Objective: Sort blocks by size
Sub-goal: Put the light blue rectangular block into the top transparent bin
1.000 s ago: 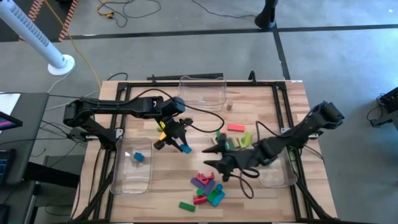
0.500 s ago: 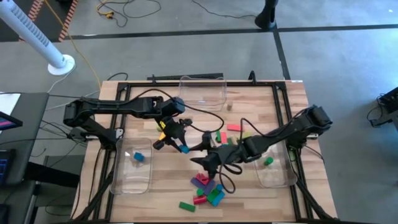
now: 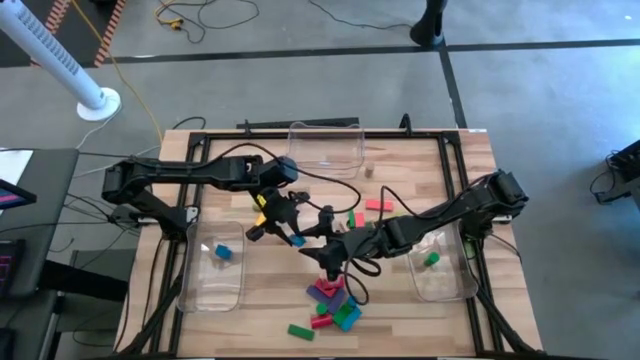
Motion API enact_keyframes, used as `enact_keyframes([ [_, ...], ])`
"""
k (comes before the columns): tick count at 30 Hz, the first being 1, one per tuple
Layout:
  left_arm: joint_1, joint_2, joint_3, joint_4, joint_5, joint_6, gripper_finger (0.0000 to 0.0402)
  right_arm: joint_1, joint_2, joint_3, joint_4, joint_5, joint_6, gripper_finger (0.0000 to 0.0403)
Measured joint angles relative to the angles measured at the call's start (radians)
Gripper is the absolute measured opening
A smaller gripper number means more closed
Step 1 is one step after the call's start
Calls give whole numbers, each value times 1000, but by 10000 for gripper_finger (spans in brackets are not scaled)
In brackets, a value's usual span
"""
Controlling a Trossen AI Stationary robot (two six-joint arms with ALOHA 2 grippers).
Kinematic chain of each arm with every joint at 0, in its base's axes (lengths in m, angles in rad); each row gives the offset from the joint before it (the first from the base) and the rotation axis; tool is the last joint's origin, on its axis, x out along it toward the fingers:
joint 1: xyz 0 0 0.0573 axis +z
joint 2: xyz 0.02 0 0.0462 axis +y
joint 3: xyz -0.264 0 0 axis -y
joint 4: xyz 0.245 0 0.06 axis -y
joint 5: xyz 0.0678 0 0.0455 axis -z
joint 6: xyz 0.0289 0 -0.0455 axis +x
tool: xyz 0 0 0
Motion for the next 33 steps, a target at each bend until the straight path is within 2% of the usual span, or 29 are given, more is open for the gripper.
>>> enact_keyframes([
  [7, 0, 0, 0, 3, 2, -1, 99, -25, 0, 0, -5, -37, 14, 234],
  [13, 0, 0, 0, 7, 2, -3, 99, -46, -1, 0, 3, -108, 23, 194],
  [24, 0, 1, 0, 5, 2, -3, 99, -55, -2, -1, 25, -159, 12, 127],
  [33, 0, 2, -1, 1, 18, -11, 99, -55, -2, -1, 5, -165, 9, 103],
])
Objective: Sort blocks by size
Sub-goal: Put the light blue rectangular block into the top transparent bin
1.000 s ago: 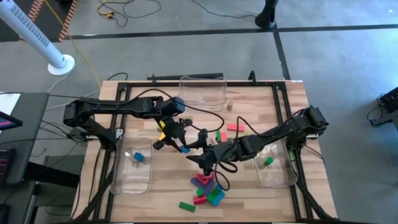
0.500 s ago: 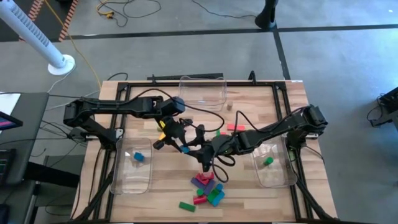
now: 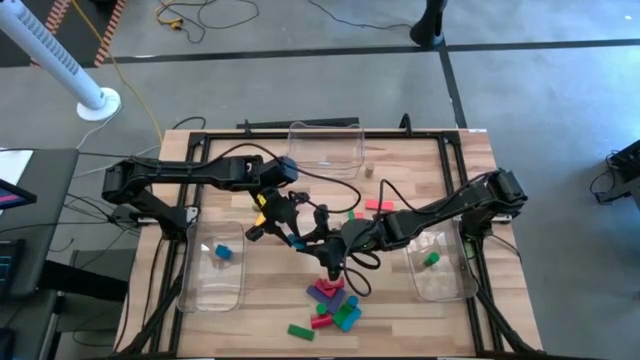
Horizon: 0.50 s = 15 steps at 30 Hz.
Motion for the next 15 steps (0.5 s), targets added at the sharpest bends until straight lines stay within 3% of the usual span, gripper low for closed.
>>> enact_keyframes([
  [6, 4, 0, 0, 1, -2, -23, 112, 6, -1, 0, -16, 5, 4, 100],
  [15, 11, 0, 0, -2, -99, -44, 165, 27, 0, 0, -111, 42, 54, 97],
])
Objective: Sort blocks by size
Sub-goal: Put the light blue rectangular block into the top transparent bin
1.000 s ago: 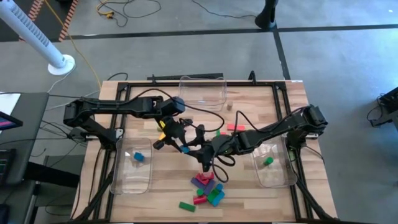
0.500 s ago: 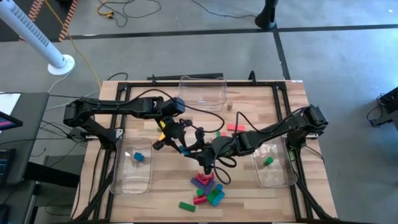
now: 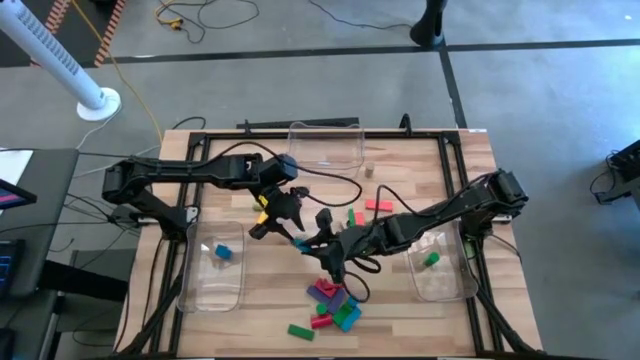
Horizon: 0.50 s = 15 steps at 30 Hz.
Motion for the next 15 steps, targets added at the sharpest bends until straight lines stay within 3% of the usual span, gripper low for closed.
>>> enact_keyframes([
  [4, -1, -20, 0, -19, -83, 13, 175, -1, 0, 0, -58, 36, 29, 97],
  [7, 1, -55, 0, -41, -200, 16, 175, -5, 0, 0, -96, 93, 44, 97],
  [15, 26, -231, -2, -179, -454, -34, 175, -95, 0, 0, -209, 169, 96, 97],
])
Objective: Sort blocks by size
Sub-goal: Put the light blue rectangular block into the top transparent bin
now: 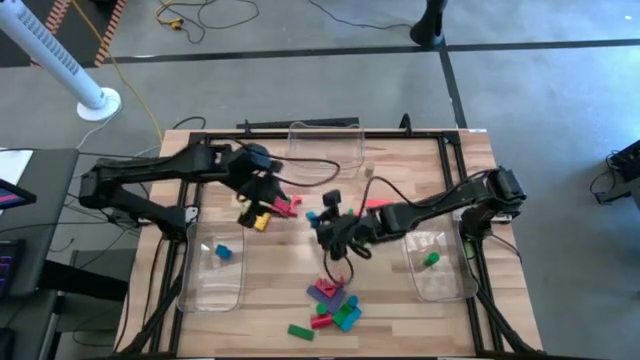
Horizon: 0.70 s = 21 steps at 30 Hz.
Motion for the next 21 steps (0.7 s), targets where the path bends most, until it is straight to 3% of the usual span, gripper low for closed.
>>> enact_keyframes([
  [4, 23, -107, -52, -16, -111, -38, 175, -68, -6, 0, -7, -37, 6, 97],
  [7, 52, -189, -105, 0, -136, -64, 176, -130, -20, 0, 3, -73, 7, 97],
  [15, 82, -396, -349, 195, -105, -127, 176, -349, -71, 0, 36, -98, 13, 97],
  [21, 81, -484, -560, 443, -38, -159, 176, -564, -64, 0, 50, -293, 151, 97],
])
